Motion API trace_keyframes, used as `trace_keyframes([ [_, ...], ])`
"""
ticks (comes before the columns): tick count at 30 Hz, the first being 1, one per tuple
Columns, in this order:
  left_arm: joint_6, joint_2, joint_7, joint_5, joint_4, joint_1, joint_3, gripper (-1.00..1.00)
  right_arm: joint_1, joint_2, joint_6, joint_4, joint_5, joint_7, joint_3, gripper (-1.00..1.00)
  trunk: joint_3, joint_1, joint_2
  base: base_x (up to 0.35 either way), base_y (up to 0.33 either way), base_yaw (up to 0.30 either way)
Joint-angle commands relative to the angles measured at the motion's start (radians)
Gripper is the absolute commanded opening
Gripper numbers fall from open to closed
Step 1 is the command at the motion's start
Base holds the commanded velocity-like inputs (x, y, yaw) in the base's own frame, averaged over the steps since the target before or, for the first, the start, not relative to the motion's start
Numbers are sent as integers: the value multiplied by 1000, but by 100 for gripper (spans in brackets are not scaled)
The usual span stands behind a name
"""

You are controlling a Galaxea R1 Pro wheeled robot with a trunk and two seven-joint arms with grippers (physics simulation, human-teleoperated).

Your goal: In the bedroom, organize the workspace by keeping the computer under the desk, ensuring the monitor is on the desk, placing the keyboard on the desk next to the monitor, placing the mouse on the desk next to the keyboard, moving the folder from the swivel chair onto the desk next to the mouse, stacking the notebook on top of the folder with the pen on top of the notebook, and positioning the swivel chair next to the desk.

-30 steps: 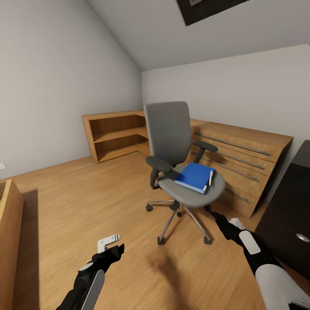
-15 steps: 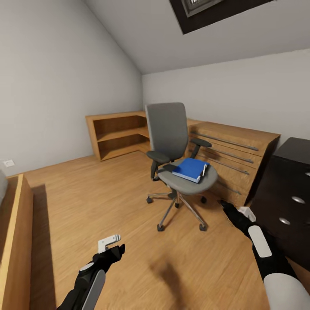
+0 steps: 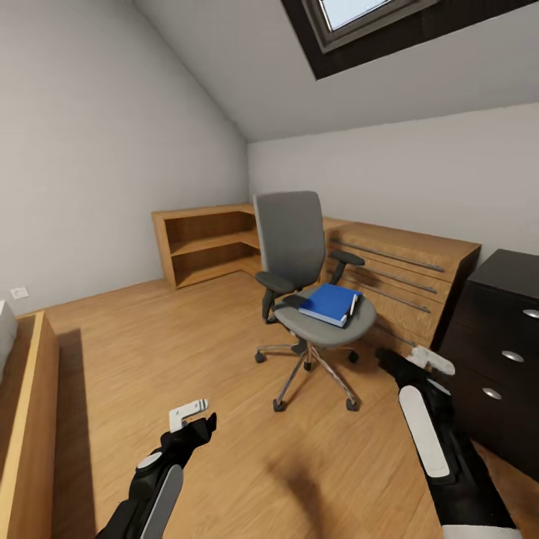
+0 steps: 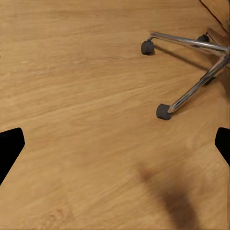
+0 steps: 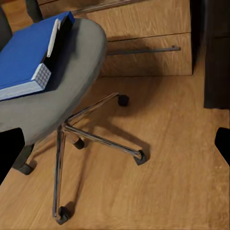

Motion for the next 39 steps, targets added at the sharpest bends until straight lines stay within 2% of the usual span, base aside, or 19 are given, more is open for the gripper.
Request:
trace_keyframes([
  [1,-7,0,13,10,-12,0,-1,100,0,7,13,-32,10,-176,119,100,2,-4,7,0,0,0],
  [2,-8,0,18,10,-17,0,-1,100,0,8,13,-37,12,-206,145,100,5,-8,14,0,0,0],
  [3,-10,0,33,11,-29,0,-1,100,0,8,13,-46,15,-249,192,100,8,-12,21,0,0,0],
  [5,-12,-1,67,11,-61,2,-3,100,1,6,13,-55,18,-286,243,100,15,-19,35,0,0,0],
  [9,-13,-1,125,12,-145,36,-29,100,2,5,12,-60,20,-314,292,100,27,-35,63,0,0,0],
  [13,-12,1,144,12,-209,72,-70,100,4,6,11,-64,20,-322,305,100,40,-50,91,0,0,0],
  [16,-11,2,148,12,-240,89,-84,100,5,7,12,-70,21,-326,307,100,49,-62,112,0,0,0],
  [25,-3,5,151,12,-266,97,-88,100,6,0,16,-76,22,-329,305,100,77,-96,175,0,0,0],
  [28,-3,5,152,12,-266,98,-88,100,7,-16,17,-76,27,-327,310,100,87,-108,196,0,0,0],
  [29,-2,3,165,11,-264,98,-85,100,8,-32,18,-76,29,-326,322,100,90,-111,203,0,0,0],
  [31,-2,2,196,12,-263,98,-84,100,9,-36,16,-76,30,-326,341,100,96,-119,217,0,0,0],
  [32,-3,2,245,15,-263,98,-86,100,9,-38,15,-76,30,-327,358,100,99,-123,224,0,0,0],
  [33,-3,2,261,16,-261,98,-88,100,9,-38,14,-76,30,-327,363,100,102,-127,231,0,0,0],
  [39,-5,1,288,18,-251,98,-90,100,9,-35,11,-76,31,-331,397,100,121,-150,273,0,0,0],
])
